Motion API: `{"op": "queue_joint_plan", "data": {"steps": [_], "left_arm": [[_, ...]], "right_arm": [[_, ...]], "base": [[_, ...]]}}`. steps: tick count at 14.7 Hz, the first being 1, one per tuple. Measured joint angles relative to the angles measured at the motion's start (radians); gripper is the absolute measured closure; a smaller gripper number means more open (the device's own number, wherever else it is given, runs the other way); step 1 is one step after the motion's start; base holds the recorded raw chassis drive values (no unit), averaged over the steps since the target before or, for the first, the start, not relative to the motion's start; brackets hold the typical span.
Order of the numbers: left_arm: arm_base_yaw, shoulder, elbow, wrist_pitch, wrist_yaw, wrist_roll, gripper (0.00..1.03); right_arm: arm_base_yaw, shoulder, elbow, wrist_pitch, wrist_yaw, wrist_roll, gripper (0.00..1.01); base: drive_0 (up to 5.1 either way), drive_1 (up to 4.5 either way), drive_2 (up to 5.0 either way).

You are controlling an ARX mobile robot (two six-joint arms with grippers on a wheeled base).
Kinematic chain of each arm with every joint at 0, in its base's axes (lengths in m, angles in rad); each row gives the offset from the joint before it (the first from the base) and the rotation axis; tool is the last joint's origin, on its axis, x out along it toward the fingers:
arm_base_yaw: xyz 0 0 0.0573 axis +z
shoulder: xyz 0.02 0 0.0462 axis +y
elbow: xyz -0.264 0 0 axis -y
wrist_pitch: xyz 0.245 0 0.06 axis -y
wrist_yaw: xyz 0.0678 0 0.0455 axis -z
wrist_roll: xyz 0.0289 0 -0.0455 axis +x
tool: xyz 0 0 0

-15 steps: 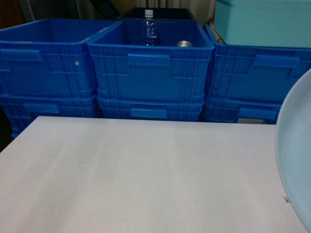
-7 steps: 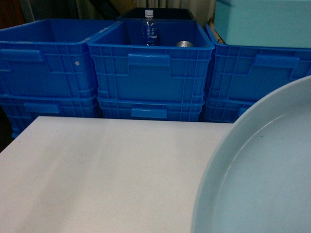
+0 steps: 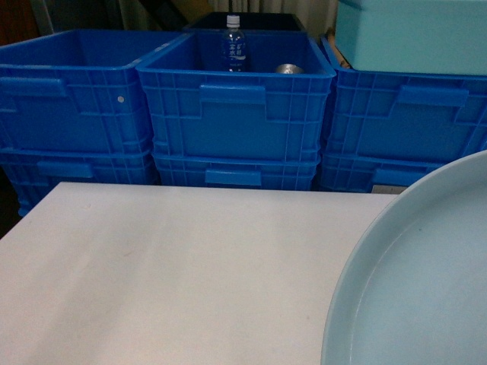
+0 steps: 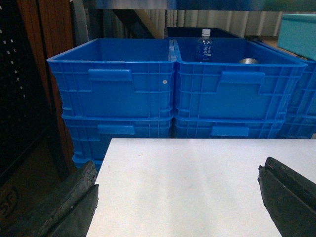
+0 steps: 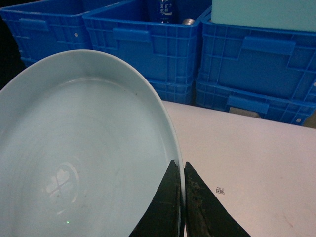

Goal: Place blue tray on left shelf second layer neatly

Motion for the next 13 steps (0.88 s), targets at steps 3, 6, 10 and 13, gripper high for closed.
{"op": "queue_joint_plan", "data": {"steps": [3,6,10,13], "left_arm": [[0.0,0.0,0.0,0.0,0.0,0.0,0.05],[0.0,0.0,0.0,0.0,0.0,0.0,0.05],[0.0,0.0,0.0,0.0,0.0,0.0,0.05],[0.001,0.0,0.0,-0.001,-0.001,0.0,0.05]], "right_arm": [[-0.074,-0.042,-0.025,0.055,0.056,-0.041,0.99],[-0.123,-0.048,-0.026,0.113,0.01,-0.041,0.99],[-0.123,-0.048,-0.026,0.113,0.01,-0.041,0.99],[-0.123,-0.048,-0.026,0.114,0.009,-0.041,0.99]], "base": [[0.0,0.0,0.0],[0.0,0.0,0.0],[-0.1,-0.08,-0.1],[-1.6,-1.63,-1.6]]}}
